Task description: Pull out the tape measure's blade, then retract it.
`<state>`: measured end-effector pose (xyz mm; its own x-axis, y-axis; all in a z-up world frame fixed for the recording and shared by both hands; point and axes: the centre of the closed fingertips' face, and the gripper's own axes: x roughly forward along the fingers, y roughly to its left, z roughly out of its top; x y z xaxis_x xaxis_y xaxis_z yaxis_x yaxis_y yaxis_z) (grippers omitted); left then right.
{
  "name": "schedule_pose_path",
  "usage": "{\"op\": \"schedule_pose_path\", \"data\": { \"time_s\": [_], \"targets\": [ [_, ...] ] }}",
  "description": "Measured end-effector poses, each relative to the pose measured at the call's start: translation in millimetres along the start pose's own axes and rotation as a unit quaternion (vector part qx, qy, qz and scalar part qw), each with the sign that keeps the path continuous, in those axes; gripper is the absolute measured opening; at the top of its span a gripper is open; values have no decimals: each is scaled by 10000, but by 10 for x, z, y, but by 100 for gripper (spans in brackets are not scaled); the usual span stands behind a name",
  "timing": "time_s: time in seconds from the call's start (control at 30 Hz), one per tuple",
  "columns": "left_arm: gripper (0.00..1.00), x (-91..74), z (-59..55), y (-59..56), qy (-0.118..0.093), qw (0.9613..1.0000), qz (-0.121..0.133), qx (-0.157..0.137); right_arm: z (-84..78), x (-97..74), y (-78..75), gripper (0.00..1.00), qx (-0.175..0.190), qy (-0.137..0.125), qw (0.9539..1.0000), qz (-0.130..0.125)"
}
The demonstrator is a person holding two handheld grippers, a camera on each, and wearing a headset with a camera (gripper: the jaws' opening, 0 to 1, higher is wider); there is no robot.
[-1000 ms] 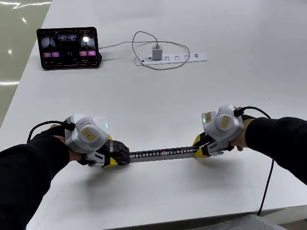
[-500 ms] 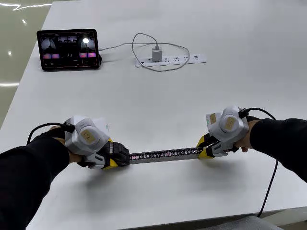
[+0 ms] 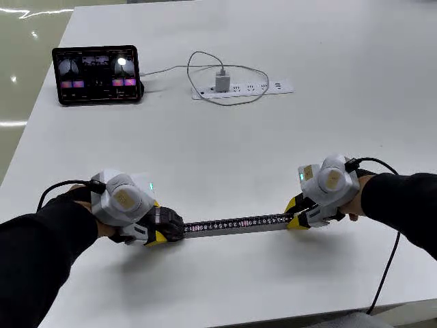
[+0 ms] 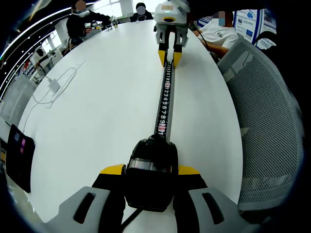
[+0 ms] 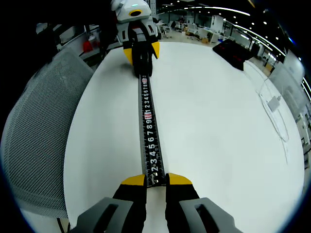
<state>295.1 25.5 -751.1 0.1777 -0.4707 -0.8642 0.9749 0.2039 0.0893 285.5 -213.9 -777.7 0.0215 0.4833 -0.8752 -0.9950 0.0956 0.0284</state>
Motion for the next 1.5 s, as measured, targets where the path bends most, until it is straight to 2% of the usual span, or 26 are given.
{"op": "schedule_pose_path", "data": {
  "time_s": [0.33, 0.83, 1.0, 1.13, 1.5],
  "targets": [
    [32, 0, 2, 0, 7, 10000, 4, 4, -67, -36, -5, 10, 9, 34, 10000, -28],
    [32, 7, 11, 7, -15, 10000, 5, -26, -53, -36, -6, 11, 24, 113, 9999, -4],
    [33, -1, 26, -7, -1, 9999, -99, -35, -51, -36, -6, 12, 55, 145, 9999, 14],
    [34, -4, 31, -17, 25, 10000, -69, 1, -54, -28, -3, 12, -181, 261, 9995, 29],
    [34, 7, 37, -30, 99, 9999, -118, -43, -59, -25, -7, 12, -274, 319, 9991, 94]
  ]
}}
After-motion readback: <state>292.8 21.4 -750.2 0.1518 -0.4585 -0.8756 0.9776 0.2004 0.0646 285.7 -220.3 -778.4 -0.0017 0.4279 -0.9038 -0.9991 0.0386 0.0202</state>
